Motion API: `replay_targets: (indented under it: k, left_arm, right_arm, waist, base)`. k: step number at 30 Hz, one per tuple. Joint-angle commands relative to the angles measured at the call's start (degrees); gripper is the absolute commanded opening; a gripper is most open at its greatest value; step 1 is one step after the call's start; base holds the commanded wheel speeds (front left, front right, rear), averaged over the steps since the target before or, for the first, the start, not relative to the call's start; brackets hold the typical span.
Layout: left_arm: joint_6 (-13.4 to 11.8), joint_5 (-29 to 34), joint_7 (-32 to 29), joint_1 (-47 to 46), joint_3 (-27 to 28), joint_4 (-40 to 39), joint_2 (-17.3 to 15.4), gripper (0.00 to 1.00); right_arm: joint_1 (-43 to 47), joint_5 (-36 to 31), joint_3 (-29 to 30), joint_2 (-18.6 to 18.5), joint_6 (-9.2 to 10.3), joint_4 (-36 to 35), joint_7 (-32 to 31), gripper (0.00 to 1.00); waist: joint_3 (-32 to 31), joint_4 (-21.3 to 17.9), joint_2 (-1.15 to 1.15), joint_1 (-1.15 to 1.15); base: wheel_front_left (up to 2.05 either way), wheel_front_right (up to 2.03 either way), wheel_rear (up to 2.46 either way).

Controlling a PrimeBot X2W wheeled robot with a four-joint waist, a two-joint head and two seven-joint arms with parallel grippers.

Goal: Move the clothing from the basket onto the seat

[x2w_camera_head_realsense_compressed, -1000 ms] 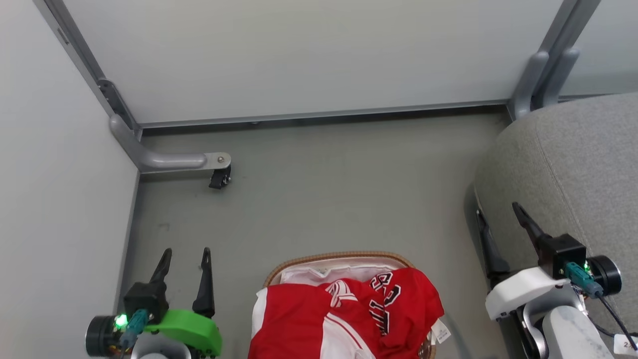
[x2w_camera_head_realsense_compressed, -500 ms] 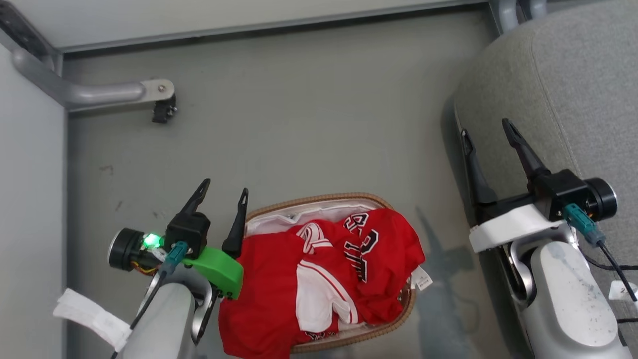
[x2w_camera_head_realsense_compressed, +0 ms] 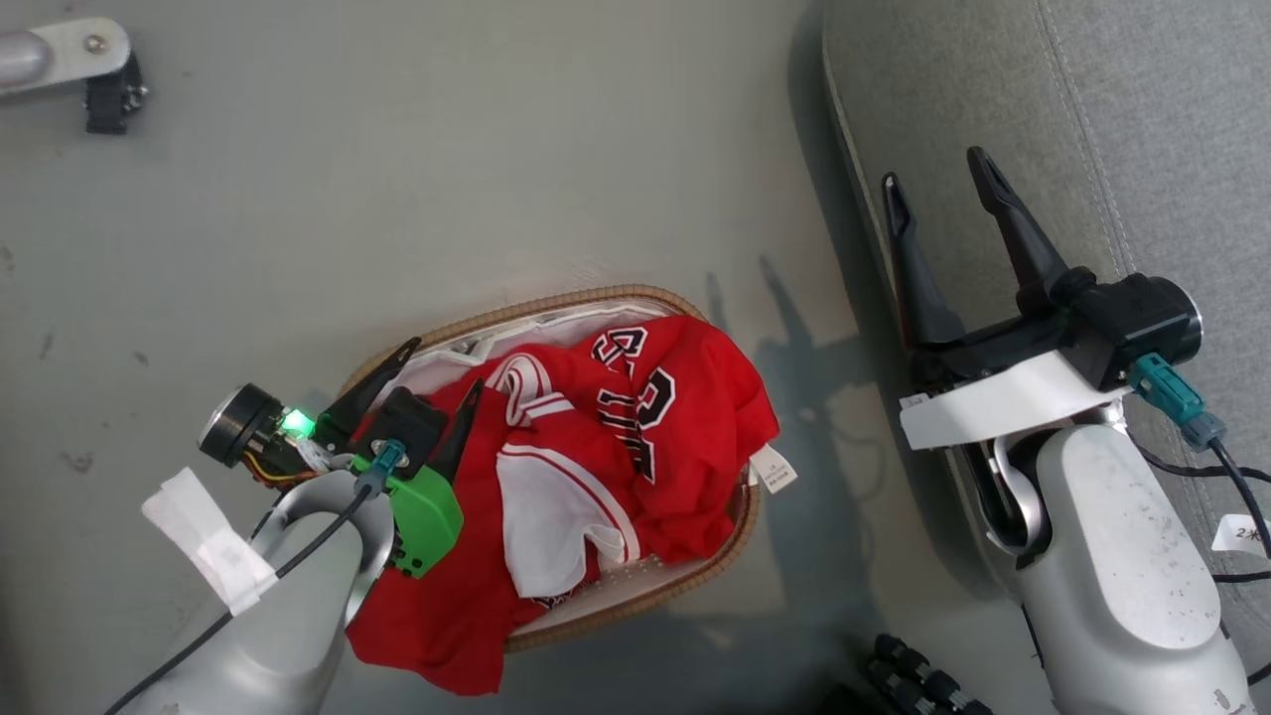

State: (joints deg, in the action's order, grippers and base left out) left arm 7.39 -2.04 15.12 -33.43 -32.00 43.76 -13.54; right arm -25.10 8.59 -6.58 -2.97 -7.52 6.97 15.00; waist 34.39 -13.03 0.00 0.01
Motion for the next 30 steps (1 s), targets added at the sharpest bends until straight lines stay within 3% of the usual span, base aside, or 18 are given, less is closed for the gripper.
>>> replay_targets:
  k: [1,8,15,20,30]
  left_arm:
    - [0.1,0.9,0.1,-2.0,-1.4,1.9,-0.9,1.0]
    - [0.1,3.7,0.1,-8.0,-9.0,12.7,-2.4,1.0]
    - [0.1,8.3,-1.5,-13.5,-15.8,21.6,-1.5,1.0]
    - [-0.1,9.8,-6.2,-15.8,-18.2,26.8,-0.6,1.0]
    - [0.1,9.4,-14.1,-17.1,-21.6,29.7,-0.7,1.0]
  right_arm:
    - [-0.2,0.5,-0.5,0.1,0.05,-0.3,0.3,1.0]
    - [-0.8,2.1,-2.0,0.0,0.06,0.1,0.3,1.0]
    - [-1.1,3.8,-3.6,0.0,0.06,0.8,0.3,1.0]
    - [-1.0,5.4,-5.5,0.0,0.06,1.1,0.3,1.0]
    - [-1.2,7.2,-6.9,0.0,0.06,1.8,0.3,1.0]
  waist:
    - [6.1,-5.1,0.0,-0.01]
    - [10.0,-7.2,0.0,-0.01]
    - [12.4,-8.7,0.0,-0.01]
    - [13.7,-9.9,0.0,-0.01]
    - [16.0,-11.1,0.0,-0.01]
  base:
    - [0.0,0.0,0.0]
    - [0.0,0.0,0.0]
    - [0.0,0.0,0.0]
    - [0.0,0.0,0.0]
    - [0.0,0.0,0.0]
